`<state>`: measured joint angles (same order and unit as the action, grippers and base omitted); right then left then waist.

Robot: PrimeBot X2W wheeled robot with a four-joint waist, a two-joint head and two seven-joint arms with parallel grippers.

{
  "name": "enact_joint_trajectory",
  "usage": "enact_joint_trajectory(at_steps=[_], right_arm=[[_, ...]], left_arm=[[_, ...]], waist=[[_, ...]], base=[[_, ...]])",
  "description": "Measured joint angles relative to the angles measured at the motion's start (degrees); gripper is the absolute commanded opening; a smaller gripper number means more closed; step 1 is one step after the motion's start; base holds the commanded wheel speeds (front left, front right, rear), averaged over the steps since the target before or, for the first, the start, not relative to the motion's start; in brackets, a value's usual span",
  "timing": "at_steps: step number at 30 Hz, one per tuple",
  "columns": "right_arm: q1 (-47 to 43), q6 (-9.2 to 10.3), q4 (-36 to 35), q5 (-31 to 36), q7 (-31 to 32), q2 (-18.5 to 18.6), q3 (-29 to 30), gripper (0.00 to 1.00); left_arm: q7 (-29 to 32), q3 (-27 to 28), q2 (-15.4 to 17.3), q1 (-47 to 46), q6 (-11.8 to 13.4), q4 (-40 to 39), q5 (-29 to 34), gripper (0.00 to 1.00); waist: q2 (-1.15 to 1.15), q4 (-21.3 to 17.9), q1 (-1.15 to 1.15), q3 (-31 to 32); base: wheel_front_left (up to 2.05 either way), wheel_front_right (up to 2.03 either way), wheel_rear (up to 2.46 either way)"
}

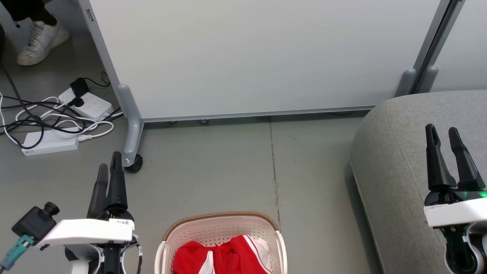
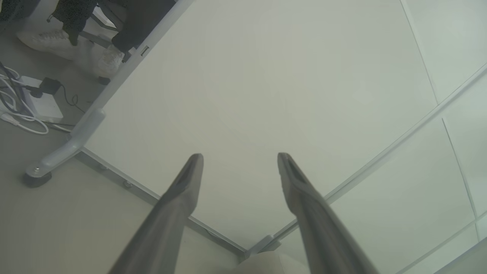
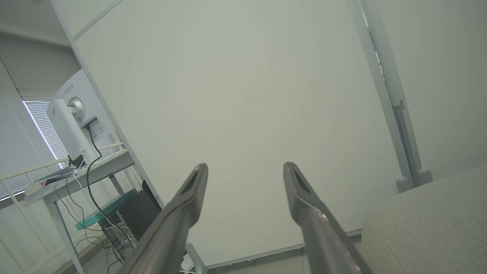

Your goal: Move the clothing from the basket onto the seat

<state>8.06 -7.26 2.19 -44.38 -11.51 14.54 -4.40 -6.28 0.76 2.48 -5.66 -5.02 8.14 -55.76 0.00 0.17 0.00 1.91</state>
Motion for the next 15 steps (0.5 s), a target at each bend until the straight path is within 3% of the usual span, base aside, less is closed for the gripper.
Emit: enact_joint_trajectory(at_steps=[8, 15], right_arm=[[-0.2, -0.01, -1.5, 9.4, -0.5, -1.4, 0.0, 1.0], [-0.6, -0.04, -0.5, 16.6, -0.9, -3.0, 0.4, 1.0]], left_arm=[[-1.3, -2.9, 0.1, 1.2, 5.4, -3.3, 9.4, 1.0], [-2.2, -6.0, 0.1, 2.0, 8.1, -4.5, 17.1, 1.0]], waist=[[0.0, 0.6, 0.0, 0.2], [0.0, 0.7, 0.0, 0.1]], base=[[0.0, 0.0, 0.0], [0.0, 0.0, 0.0]])
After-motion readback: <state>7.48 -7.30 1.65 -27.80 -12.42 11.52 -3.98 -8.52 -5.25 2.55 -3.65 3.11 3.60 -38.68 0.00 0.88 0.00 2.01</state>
